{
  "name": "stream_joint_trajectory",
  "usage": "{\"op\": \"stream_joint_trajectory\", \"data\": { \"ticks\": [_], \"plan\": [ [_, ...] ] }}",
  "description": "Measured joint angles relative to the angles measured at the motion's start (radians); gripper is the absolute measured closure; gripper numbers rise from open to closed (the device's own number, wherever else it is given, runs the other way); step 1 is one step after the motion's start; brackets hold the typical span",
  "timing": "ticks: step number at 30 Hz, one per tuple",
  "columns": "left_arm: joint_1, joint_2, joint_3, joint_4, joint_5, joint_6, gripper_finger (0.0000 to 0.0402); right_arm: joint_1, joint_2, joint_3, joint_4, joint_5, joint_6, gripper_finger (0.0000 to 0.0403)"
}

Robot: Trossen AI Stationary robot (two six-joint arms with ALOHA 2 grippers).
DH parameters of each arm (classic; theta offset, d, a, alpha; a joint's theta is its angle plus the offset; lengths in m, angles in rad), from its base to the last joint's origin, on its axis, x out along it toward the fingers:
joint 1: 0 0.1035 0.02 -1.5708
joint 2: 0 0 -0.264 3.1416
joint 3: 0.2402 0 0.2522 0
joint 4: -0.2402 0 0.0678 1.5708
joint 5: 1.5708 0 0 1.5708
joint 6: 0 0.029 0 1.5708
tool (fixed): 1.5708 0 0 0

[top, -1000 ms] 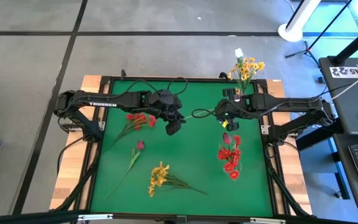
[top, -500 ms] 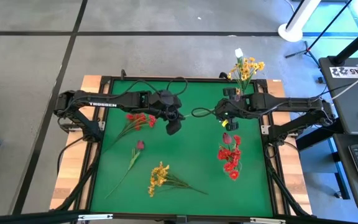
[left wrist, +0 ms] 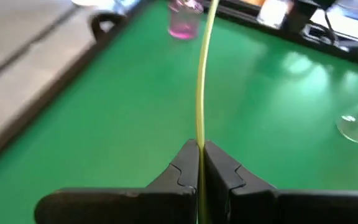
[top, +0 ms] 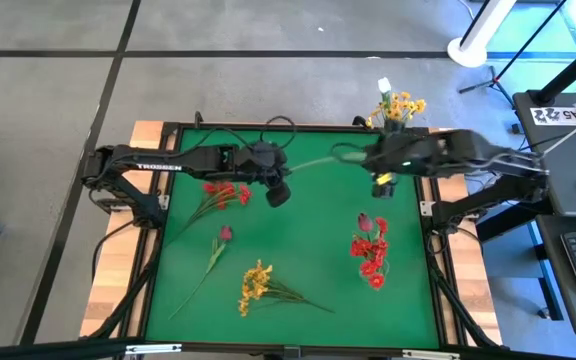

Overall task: Sort flowers into vase by color
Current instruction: Put the white tulips into the purple vase

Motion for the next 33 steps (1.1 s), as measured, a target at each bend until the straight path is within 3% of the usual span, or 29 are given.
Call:
{"op": "stream_joint_trajectory", "data": {
  "ticks": [7,15,25,30,33],
  "plan": [
    [0.0,-0.061,0.0,0.1,-0.116,0.041,0.0401,0.025,-0.183,-0.04,0.191,-0.119,0.012,0.0229],
    [-0.017,-0.065,0.0,0.379,-0.087,0.101,0.0401,0.024,-0.429,-0.319,0.646,-0.233,-0.018,0.0244],
    [-0.023,-0.065,-0.037,0.726,-0.06,0.148,0.0402,0.024,-0.585,-0.579,0.934,-0.281,-0.028,0.0245],
    [-0.007,-0.048,-0.137,1.047,0.164,0.113,0.0401,0.023,-0.584,-0.648,1.051,-0.289,-0.027,0.0245],
    [-0.02,-0.016,-0.194,1.138,0.205,0.077,0.0401,0.023,-0.566,-0.695,1.179,-0.282,-0.027,0.0245]
  ]
}}
